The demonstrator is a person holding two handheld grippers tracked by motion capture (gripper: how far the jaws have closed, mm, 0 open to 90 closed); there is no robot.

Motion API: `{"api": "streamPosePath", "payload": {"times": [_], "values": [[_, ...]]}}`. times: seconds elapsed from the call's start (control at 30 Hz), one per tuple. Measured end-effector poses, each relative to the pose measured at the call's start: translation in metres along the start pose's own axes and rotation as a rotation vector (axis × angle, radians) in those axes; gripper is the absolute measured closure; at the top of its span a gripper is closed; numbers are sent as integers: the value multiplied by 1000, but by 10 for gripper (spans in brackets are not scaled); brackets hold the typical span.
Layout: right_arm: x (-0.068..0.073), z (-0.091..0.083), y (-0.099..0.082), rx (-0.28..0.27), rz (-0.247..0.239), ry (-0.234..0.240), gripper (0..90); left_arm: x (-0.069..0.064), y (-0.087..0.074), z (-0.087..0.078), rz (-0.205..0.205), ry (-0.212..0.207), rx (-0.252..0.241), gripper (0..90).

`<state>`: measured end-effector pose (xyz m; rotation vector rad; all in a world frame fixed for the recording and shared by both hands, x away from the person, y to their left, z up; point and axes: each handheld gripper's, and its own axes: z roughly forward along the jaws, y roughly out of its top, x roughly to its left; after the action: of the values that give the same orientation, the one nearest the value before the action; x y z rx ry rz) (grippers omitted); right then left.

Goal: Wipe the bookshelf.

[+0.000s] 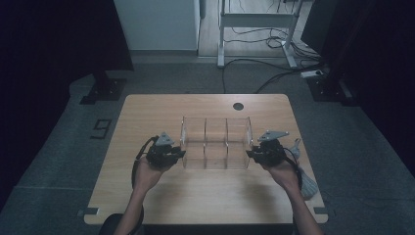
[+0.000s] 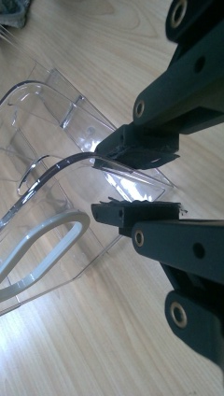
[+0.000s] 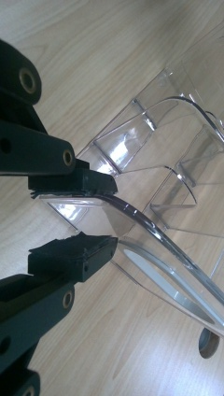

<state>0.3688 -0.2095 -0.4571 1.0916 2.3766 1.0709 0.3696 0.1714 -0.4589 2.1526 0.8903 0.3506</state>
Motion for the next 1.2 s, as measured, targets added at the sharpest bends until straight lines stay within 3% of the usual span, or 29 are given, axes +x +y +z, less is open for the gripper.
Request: {"api": "streamPosePath", "payload": {"times": [0.73,0.8,0.9,0.97,1.07,1.2], "values": [[-22,28,20,6,19,-30,639,28,13,18,-57,11,-30,713],[-20,30,19,28,-3,-42,556,28,13,17,-58,26,-26,624],[-19,32,17,30,-18,2,426,27,11,14,-64,37,-36,471],[-17,31,16,30,-33,8,336,27,10,12,-79,9,-32,339],[-15,30,15,34,-17,56,242,23,8,8,-58,4,-14,192],[-10,25,13,38,-24,82,156,20,4,0,-62,-24,-44,148]]}}
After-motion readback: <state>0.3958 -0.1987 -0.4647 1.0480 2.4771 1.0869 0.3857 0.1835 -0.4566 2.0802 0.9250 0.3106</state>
